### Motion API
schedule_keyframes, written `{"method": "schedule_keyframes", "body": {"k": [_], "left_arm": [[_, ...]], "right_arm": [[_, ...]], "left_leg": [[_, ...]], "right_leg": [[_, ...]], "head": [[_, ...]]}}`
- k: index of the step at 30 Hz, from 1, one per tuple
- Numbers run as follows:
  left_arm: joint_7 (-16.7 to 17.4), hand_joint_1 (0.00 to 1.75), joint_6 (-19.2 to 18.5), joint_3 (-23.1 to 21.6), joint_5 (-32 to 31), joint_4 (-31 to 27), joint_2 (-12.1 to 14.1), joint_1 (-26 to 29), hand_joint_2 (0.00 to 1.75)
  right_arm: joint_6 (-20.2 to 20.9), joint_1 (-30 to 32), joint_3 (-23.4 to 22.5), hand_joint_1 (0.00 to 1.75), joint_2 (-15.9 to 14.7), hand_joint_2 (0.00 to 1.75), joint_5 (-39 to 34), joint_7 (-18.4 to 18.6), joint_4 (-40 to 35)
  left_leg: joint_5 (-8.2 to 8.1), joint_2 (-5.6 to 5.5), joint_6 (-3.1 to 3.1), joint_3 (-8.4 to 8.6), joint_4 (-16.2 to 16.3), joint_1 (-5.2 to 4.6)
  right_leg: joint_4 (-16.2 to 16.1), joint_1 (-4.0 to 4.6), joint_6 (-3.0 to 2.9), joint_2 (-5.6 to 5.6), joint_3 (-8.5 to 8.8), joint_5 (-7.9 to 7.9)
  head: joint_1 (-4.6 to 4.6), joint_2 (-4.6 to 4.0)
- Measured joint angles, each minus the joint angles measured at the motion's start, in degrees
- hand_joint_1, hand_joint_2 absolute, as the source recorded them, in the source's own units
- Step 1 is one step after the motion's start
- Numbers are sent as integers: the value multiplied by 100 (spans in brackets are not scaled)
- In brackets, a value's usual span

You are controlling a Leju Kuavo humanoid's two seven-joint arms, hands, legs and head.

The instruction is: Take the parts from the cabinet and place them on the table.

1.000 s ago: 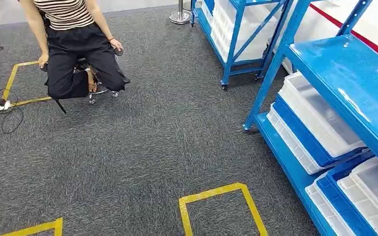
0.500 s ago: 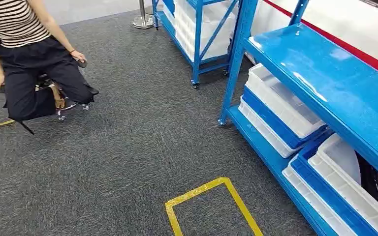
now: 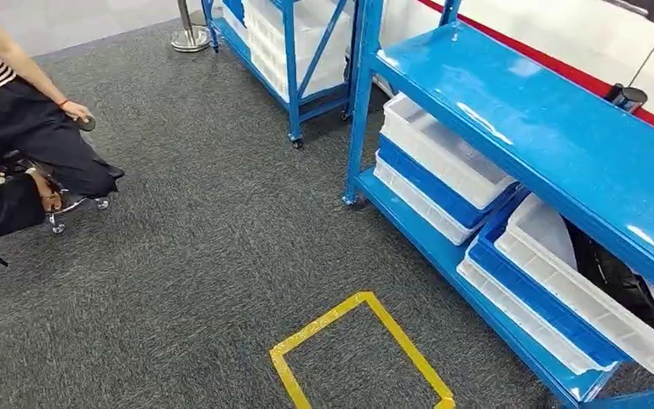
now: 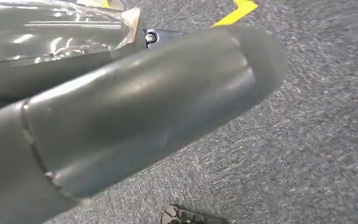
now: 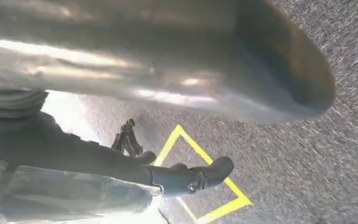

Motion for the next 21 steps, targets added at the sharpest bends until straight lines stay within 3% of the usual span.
{"method": "schedule_keyframes", "body": {"k": [3,4,5,6,8,9,10,11,12,13,14,15,18,19,20,21], "left_arm": [[0,0,-2,0,0,0,-13,-22,0],[0,0,-2,0,0,0,-9,-29,0],[-2,0,-2,-2,0,0,-2,-33,0],[-2,0,-2,-2,0,0,-2,-27,0],[-2,0,-4,-2,13,2,5,-7,0],[-2,0,-4,-2,17,2,5,3,0],[-4,0,-4,0,24,2,7,7,0],[-4,0,-4,0,31,2,11,6,0],[-13,0,-4,0,35,2,13,5,0],[-20,0,0,0,37,2,20,4,0],[-20,0,2,6,52,2,28,6,0],[-20,0,4,15,59,0,31,5,0],[-22,0,4,28,68,2,31,-5,0],[-24,0,4,33,68,0,24,-10,0],[-26,0,4,37,68,0,24,-15,0],[-28,0,7,39,68,0,26,-14,0]], "right_arm": [[-2,26,0,0,-4,0,0,0,2],[-2,22,0,0,-4,0,0,0,2],[-2,17,0,0,0,0,0,0,2],[-7,13,0,0,-11,0,4,2,2],[-15,10,0,0,-9,0,35,20,4],[-17,13,0,0,-6,0,37,26,4],[-17,17,0,0,-9,0,37,28,4],[-17,19,0,0,-9,0,37,28,4],[-17,13,0,0,-4,0,39,28,7],[-17,5,2,0,-2,0,44,26,7],[-15,1,2,0,-2,0,44,24,7],[-15,-16,2,0,-2,0,46,22,7],[-15,21,2,0,-2,0,48,17,11],[-15,32,2,0,-4,0,48,18,11],[-17,35,2,0,-6,0,50,17,11],[-15,17,2,0,-4,0,48,18,11]], "left_leg": [[-3,140,-89,52,-27,17],[-53,44,-136,38,15,59],[-216,-316,-164,-29,210,66],[-461,-482,-182,-184,583,77],[-894,-584,-216,-642,1554,78],[-928,-589,-221,-775,1809,78],[-825,-589,-214,-780,1778,80],[-605,-594,-208,-674,1511,90],[-290,-622,-201,-436,992,102],[-12,-749,-199,-182,437,129],[3,-1031,-193,-47,157,160],[-37,-1081,-188,-26,51,158],[-19,-905,-86,-46,81,91],[29,-815,-12,-41,17,138],[33,-759,28,-31,7,130],[35,-682,74,-37,5,120]], "right_leg": [[-14,1,-82,172,-47,24],[-63,-83,-137,245,46,71],[-63,-78,-158,300,47,80],[-63,-74,-178,343,43,92],[-59,-62,-196,486,31,102],[-53,-57,-196,564,33,102],[-47,-58,-194,637,41,101],[-39,-63,-193,720,48,100],[-26,-72,-190,817,56,97],[-5,-76,-172,909,57,85],[17,-73,-150,972,34,74],[67,-25,-121,1036,-10,60],[14,-93,-22,1195,-127,114],[58,-94,9,1146,-134,92],[223,-69,4,780,-219,-8],[557,-64,-26,588,-389,-202]], "head": [[6,0],[9,0],[-29,0],[-51,0],[-57,0],[-57,0],[-55,0],[-59,0],[-55,0],[-59,0],[-59,0],[-46,0],[-50,0],[-48,0],[-46,0],[-16,0]]}}
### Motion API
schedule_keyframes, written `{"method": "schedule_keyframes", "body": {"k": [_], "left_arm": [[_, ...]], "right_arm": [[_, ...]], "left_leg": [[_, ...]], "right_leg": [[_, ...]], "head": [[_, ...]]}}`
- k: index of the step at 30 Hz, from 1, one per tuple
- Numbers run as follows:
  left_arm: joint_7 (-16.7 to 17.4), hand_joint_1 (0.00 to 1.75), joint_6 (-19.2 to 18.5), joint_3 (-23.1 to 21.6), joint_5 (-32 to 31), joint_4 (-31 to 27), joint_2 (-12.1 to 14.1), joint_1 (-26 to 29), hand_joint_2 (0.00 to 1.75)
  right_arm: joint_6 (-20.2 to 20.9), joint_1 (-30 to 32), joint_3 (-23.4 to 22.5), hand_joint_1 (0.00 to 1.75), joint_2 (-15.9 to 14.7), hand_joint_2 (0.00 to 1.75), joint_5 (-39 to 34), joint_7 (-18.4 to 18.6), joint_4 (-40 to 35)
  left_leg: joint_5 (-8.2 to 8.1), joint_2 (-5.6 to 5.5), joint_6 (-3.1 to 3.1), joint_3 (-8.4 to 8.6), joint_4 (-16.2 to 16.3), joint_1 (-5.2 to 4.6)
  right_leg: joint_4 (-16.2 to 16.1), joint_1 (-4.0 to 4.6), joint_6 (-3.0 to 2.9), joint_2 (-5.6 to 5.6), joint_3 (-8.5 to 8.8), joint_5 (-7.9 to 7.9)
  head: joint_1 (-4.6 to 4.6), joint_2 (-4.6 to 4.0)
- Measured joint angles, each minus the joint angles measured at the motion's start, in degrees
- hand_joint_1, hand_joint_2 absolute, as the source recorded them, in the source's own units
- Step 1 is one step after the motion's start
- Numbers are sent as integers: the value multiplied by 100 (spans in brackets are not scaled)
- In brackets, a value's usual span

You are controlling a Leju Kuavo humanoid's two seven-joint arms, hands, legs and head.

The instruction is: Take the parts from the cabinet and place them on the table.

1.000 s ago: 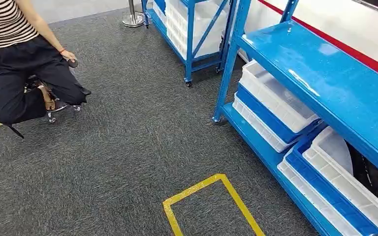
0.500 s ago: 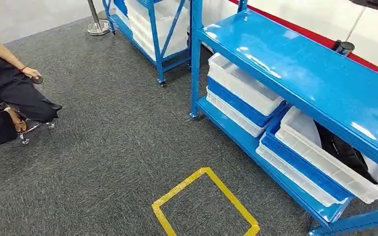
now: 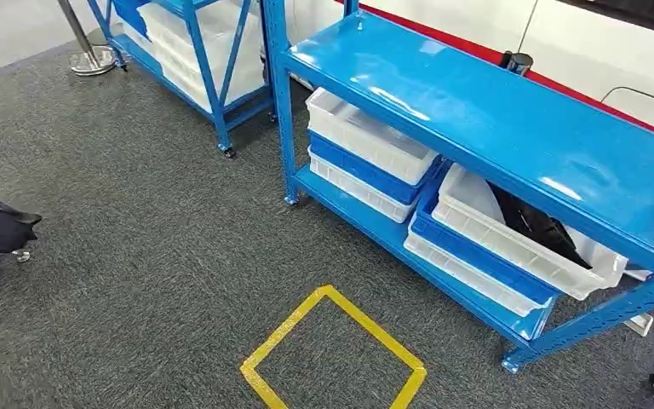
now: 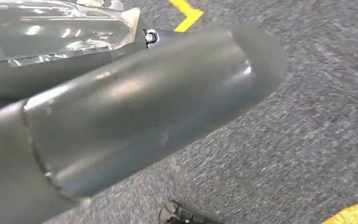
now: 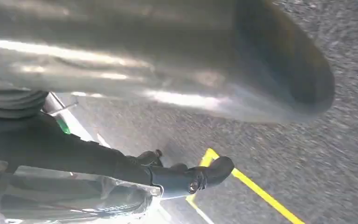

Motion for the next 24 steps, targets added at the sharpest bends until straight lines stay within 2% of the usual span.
{"method": "schedule_keyframes", "body": {"k": [1,2,3,4,5,6,7,8,9,10,12,13,14,15,16,17,18,19,20,21,22,23,24], "left_arm": [[0,0,-2,0,0,0,-2,14,0],[0,0,0,2,0,0,0,24,0],[0,0,0,7,0,0,0,26,0],[0,0,2,16,4,0,0,24,0],[0,0,13,22,18,0,0,20,0],[0,0,15,24,26,0,-2,20,0],[0,0,18,24,44,2,-6,19,0],[0,0,26,26,52,0,-13,18,0],[0,0,33,29,52,2,-11,19,0],[0,0,39,35,61,2,-22,18,0],[0,0,48,42,76,2,-20,1,0],[0,0,50,44,79,0,-24,-13,0],[0,0,50,48,81,0,-20,-21,0],[-2,0,55,48,81,0,-22,-22,0],[-2,0,59,53,81,0,-20,-16,0],[-2,0,59,66,83,2,-20,-1,0],[0,0,59,83,85,2,-20,7,0],[0,0,59,92,85,2,-17,12,0],[0,0,59,99,83,2,-15,15,0],[0,0,57,103,81,2,-13,14,0],[-2,0,57,105,72,0,-9,14,0],[-2,0,55,105,68,2,-4,15,0],[-2,0,52,109,68,2,2,17,0]], "right_arm": [[0,-10,0,0,0,0,2,0,4],[0,-24,2,0,2,0,2,-2,7],[0,-24,2,0,2,0,2,-9,9],[0,-15,4,0,2,0,4,-9,9],[0,-1,2,0,-2,0,6,-9,9],[2,7,2,0,-7,0,9,-9,9],[4,3,4,0,-13,0,24,-9,9],[4,-9,4,0,-20,0,35,-9,9],[4,-39,9,0,-17,0,39,-9,9],[9,-50,18,0,-17,0,42,-9,9],[18,-27,37,0,-17,0,48,-13,11],[28,-12,39,0,-20,0,48,-17,11],[31,-3,42,0,-17,0,48,-22,11],[31,-7,44,0,-20,0,48,-26,11],[31,-16,46,0,-26,0,48,-28,11],[33,-32,50,0,-24,0,48,-33,11],[39,-33,52,0,-24,0,48,-35,11],[42,-29,55,0,-22,0,48,-35,13],[44,-20,55,0,-22,0,46,-35,13],[42,-13,55,0,-22,0,39,-33,13],[42,-14,55,0,-20,0,37,-31,13],[42,-21,57,0,-13,0,35,-26,13],[42,-33,57,0,-13,0,33,-24,13]], "left_leg": [[-3,90,5,-8,0,-15],[-5,188,8,-19,1,-30],[-7,273,9,-26,3,-38],[-7,343,9,-25,3,-40],[-12,419,5,-20,4,-40],[-16,484,1,-12,5,-39],[-24,545,-11,0,5,-39],[-34,603,-28,16,6,-46],[-64,654,-73,11,36,-109],[-66,714,-101,19,29,-103],[-58,825,-151,53,12,-76],[-82,889,-200,82,8,-75],[-140,689,-232,65,80,-26],[-346,367,-244,-34,338,-20],[-594,221,-256,-210,740,-17],[-821,139,-268,-432,1222,-19],[-973,111,-278,-626,1614,-20],[-981,97,-280,-735,1813,-20],[-823,96,-271,-694,1695,-19],[-577,82,-261,-547,1367,-16],[-279,30,-251,-306,854,-3],[-45,-147,-246,-84,372,25],[-94,-446,-241,-1,160,41]], "right_leg": [[471,-7,-23,-81,-235,-220],[981,-21,-32,-115,-485,-415],[1331,-30,-12,-127,-651,-514],[1409,-33,27,-135,-679,-504],[1168,-33,78,-150,-538,-386],[707,-33,128,-190,-286,-203],[131,-29,162,-294,27,-6],[-329,-18,159,-489,292,114],[-539,43,119,-664,391,147],[-515,41,57,-579,384,184],[-505,55,5,-451,311,192],[-555,45,-49,-379,331,223],[-586,-24,-84,-313,424,253],[-593,-30,-127,-278,419,261],[-595,-28,-148,-226,413,265],[-592,-25,-150,-155,407,265],[-586,-19,-150,-78,400,265],[-580,-17,-150,4,403,265],[-576,-18,-148,84,419,264],[-569,-25,-145,165,433,263],[-558,-29,-143,250,450,261],[-546,-32,-131,326,453,253],[-513,13,-99,381,417,239]], "head": [[16,0],[11,0],[11,0],[13,0],[15,0],[18,0],[16,0],[20,0],[31,0],[13,0],[9,0],[11,0],[3,0],[-28,0],[-52,0],[-52,0],[-54,0],[-57,0],[-59,0],[-54,0],[-57,0],[-59,0],[-52,0]]}}
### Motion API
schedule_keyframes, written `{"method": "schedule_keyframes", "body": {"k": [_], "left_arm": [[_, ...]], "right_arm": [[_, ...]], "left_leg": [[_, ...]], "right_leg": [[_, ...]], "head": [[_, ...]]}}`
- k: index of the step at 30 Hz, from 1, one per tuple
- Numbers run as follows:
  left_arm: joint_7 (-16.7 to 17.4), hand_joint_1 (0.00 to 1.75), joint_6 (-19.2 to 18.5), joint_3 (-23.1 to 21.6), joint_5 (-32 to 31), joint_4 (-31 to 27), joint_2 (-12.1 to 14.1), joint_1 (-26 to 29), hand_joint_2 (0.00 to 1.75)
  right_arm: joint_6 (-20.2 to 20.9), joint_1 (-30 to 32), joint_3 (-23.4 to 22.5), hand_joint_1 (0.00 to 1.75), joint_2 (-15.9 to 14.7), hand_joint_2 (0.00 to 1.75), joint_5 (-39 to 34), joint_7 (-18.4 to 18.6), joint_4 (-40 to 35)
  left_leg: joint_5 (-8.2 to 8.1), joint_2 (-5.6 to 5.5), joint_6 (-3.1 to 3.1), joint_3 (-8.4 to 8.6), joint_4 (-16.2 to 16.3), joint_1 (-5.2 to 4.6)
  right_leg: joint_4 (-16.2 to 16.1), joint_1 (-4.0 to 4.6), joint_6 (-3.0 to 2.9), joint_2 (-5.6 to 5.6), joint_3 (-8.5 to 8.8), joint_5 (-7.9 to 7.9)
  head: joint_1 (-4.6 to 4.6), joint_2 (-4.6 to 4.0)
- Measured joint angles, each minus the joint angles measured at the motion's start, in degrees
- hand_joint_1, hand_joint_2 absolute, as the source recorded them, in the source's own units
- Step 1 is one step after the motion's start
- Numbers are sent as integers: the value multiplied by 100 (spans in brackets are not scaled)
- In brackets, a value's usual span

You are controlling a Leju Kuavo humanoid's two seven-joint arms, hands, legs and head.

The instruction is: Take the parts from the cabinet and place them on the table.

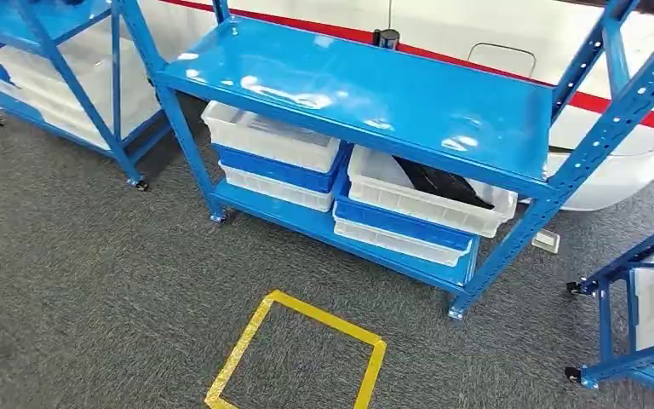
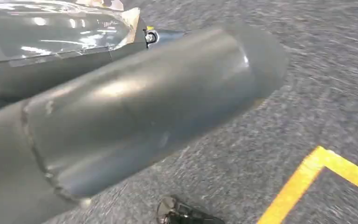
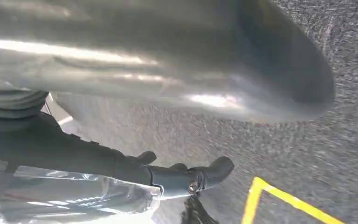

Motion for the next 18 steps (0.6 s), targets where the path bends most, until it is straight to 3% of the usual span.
{"method": "schedule_keyframes", "body": {"k": [2,4,5,6,7,9,10,11,13,14,15,16,18], "left_arm": [[0,0,-2,-2,-4,0,0,-10,0],[0,0,-4,2,-7,0,-11,-14,0],[-2,0,-4,4,-7,-2,-22,-20,0],[-2,0,-4,4,-9,-2,-20,-20,0],[-4,0,-4,4,-9,0,-20,-16,0],[-4,0,-7,4,-9,0,-22,1,0],[-4,0,-7,4,-11,0,-20,1,0],[-11,0,-9,4,-18,0,-17,-1,0],[-33,0,-39,4,-57,0,-20,-6,0],[-44,0,-42,4,-70,0,-24,-6,0],[-55,0,-53,4,-79,0,-24,-6,0],[-59,0,-61,4,-96,0,-24,0,0],[-61,0,-74,4,-111,0,-22,-11,0]], "right_arm": [[-2,-6,9,0,0,0,-7,2,0],[-4,36,11,0,-4,0,-13,7,0],[-7,42,11,0,-18,0,-15,9,0],[-7,38,13,0,-13,0,-20,9,2],[-7,19,17,0,-9,0,-24,9,2],[-7,-1,24,0,-9,0,-31,9,4],[-9,1,24,0,-9,0,-42,7,4],[-7,14,24,0,-9,0,-50,7,4],[-7,39,22,0,-15,0,-83,7,4],[-9,34,20,0,-17,0,-96,7,4],[-11,22,22,0,-20,0,-101,0,4],[-13,-5,22,0,-22,0,-116,-4,4],[-22,16,22,0,-17,0,-142,-13,4]], "left_leg": [[-14,91,23,-10,-57,-25],[13,217,116,1,-79,-42],[48,308,170,5,-115,-11],[42,361,201,11,-122,-21],[39,455,243,11,-122,-32],[29,651,259,-2,-119,-68],[27,730,262,-2,-119,-79],[23,801,264,6,-119,-85],[10,925,257,32,-119,-88],[2,980,245,47,-119,-91],[-8,1028,229,66,-119,-100],[-39,1082,178,68,-117,-132],[-45,1192,126,123,-130,-115]], "right_leg": [[12,-22,72,107,-96,17],[-17,-50,136,237,-161,42],[60,-54,146,133,-169,6],[258,-22,136,-181,-273,-108],[661,-19,108,-373,-489,-318],[1666,-31,85,-502,-987,-704],[1920,-40,105,-515,-1104,-748],[1863,-40,138,-524,-1071,-699],[1004,-36,220,-589,-607,-355],[431,-15,226,-729,-294,-173],[8,27,164,-1036,-66,-86],[1,60,126,-1053,-65,-58],[3,70,65,-913,-107,-35]], "head": [[15,0],[15,0],[11,0],[34,0],[61,0],[63,0],[63,0],[61,0],[65,0],[66,0],[68,0],[61,0],[55,0]]}}
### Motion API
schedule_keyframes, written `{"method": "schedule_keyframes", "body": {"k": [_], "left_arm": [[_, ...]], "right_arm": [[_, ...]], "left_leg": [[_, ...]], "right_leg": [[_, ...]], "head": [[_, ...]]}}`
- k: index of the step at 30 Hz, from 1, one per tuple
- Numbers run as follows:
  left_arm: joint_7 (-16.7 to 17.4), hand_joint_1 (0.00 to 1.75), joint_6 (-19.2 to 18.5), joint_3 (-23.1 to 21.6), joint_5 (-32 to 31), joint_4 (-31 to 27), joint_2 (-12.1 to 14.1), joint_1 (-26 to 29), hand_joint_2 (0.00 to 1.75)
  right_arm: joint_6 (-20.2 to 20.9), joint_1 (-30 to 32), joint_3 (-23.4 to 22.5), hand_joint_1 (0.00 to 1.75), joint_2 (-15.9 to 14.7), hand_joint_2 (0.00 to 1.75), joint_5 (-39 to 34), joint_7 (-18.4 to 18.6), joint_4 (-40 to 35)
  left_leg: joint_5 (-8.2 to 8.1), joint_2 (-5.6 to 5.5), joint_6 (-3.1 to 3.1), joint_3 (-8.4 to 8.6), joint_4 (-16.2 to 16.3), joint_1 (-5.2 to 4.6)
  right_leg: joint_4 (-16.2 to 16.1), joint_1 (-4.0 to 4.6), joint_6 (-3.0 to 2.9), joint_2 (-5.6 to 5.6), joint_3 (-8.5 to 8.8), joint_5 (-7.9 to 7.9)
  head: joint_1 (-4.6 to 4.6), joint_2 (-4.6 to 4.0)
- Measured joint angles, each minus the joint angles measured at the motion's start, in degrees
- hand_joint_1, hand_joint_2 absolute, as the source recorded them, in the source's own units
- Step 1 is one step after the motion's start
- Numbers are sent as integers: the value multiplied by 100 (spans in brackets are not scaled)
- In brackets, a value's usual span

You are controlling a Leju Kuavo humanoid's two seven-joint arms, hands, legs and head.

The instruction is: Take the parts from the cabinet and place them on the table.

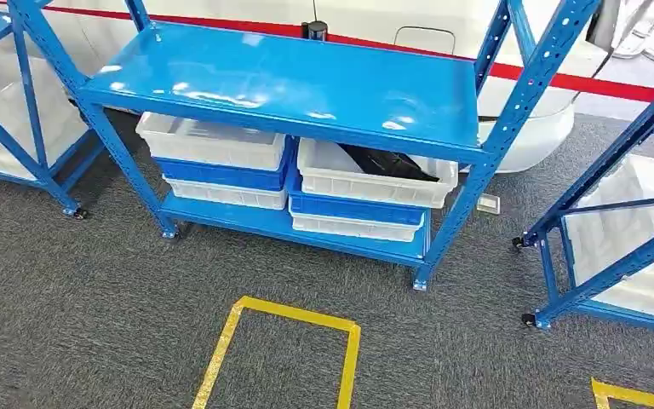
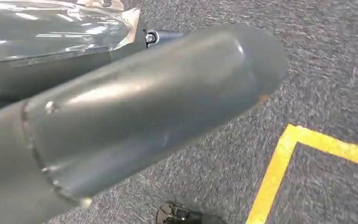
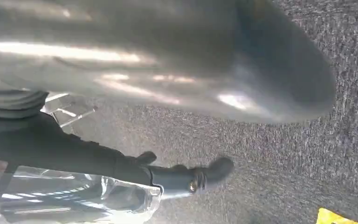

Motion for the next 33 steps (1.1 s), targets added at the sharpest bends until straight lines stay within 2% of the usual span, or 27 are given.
{"method": "schedule_keyframes", "body": {"k": [1,2,3,4,5,6,7,8,9,11,12,13,14,15,16,18,19,22,25,26,29,33], "left_arm": [[-2,0,-11,0,0,0,-2,-10,175],[-4,0,-24,0,0,0,-2,-16,175],[-7,0,-39,0,-11,0,9,-21,175],[-11,0,-44,-2,-9,0,9,-21,175],[-11,0,-46,-4,-9,0,13,-14,175],[-9,0,-46,-4,-9,0,22,-4,0],[-9,0,-48,-4,-9,0,24,7,0],[-9,0,-48,-4,-9,0,26,16,0],[-9,0,-48,-4,-9,0,31,19,0],[-9,0,-50,-4,-20,0,39,14,0],[-11,0,-50,-4,-24,0,44,12,0],[-9,0,-50,-7,-26,0,44,3,175],[-11,0,-50,-7,-26,0,42,-2,175],[-11,0,-50,-7,-28,0,35,-4,175],[-11,0,-46,-4,-26,0,37,3,175],[-11,0,-44,-2,-26,0,37,5,175],[-2,0,-39,-2,-44,0,37,5,175],[70,0,-4,-4,-101,0,39,5,175],[464,0,139,-4,-91,0,55,6,175],[599,0,223,-4,-131,0,66,7,175],[894,0,420,-37,-245,-2,129,15,175],[986,0,367,-333,-52,-9,249,81,175]], "right_arm": [[-2,12,0,0,-2,0,-13,-2,0],[-4,11,0,0,-2,0,-17,-4,0],[-9,15,0,0,7,0,-17,-4,0],[-18,11,0,0,2,0,-17,-4,0],[-22,13,-2,0,2,0,-15,-4,0],[-26,13,0,0,9,0,-2,-4,0],[-31,19,0,0,13,0,41,-15,0],[-35,41,9,0,22,0,124,2,-13],[-37,59,28,0,31,0,203,80,-39],[-39,61,33,0,37,0,225,186,-50],[-41,59,33,0,44,0,227,201,-52],[-42,56,33,0,46,0,232,208,-55],[-50,57,35,0,50,0,253,218,-66],[-52,61,35,0,48,0,260,227,-72],[-59,68,35,0,48,0,267,243,-85],[-66,75,33,0,52,0,254,258,-114],[-66,74,33,0,59,0,216,236,-129],[-68,95,31,0,79,0,186,155,-192],[-70,115,26,0,100,0,256,427,-240],[-70,116,17,0,101,175,275,553,-240],[-70,139,13,0,105,175,225,667,-247],[83,206,217,0,96,175,-177,625,-284]], "left_leg": [[10,52,-37,31,-34,3],[-25,62,-80,41,-26,3],[-132,-251,-118,32,99,28],[-369,-495,-125,-110,434,40],[-623,-603,-146,-328,913,50],[-812,-639,-165,-558,1370,50],[-895,-653,-174,-739,1692,48],[-833,-655,-172,-810,1770,49],[-616,-655,-166,-753,1558,50],[-21,-672,-140,-352,587,59],[161,-711,-118,-155,114,66],[103,-737,-100,-137,39,38],[127,-730,-67,-154,27,46],[142,-719,-72,-167,14,51],[144,-719,-68,-168,14,37],[155,-726,-38,-178,17,9],[156,-728,-33,-182,18,-4],[158,-727,-1,-189,21,-17],[153,-727,14,-190,24,-21],[153,-727,14,-191,24,-21],[152,-728,14,-194,25,-17],[152,-728,13,-196,24,-2]], "right_leg": [[-15,1,-29,64,-9,5],[-96,-59,-84,148,100,68],[-120,-86,-97,204,107,85],[-117,-97,-134,253,107,107],[-117,-96,-150,319,103,117],[-114,-90,-151,388,94,116],[-109,-85,-151,463,91,117],[-106,-84,-150,507,97,116],[-101,-85,-151,560,111,112],[-80,-90,-142,649,136,99],[-63,-89,-115,674,131,83],[-26,-15,-77,688,108,56],[-26,-22,-65,697,77,48],[-8,-9,-145,685,31,-7],[-11,-17,-161,680,31,6],[-28,-20,-148,673,38,14],[-34,-26,-111,671,40,36],[-50,-39,-93,671,40,46],[-59,-43,-76,671,41,52],[-59,-43,-70,671,40,55],[-60,-44,-68,669,43,55],[-59,-42,-67,668,53,56]], "head": [[11,0],[9,0],[-22,0],[-48,0],[-63,0],[-55,0],[-66,0],[-59,0],[-66,0],[-63,0],[-66,0],[-59,0],[-50,0],[-48,0],[-50,0],[-48,0],[-50,0],[-50,0],[-52,0],[-50,0],[-52,0],[-52,0]]}}
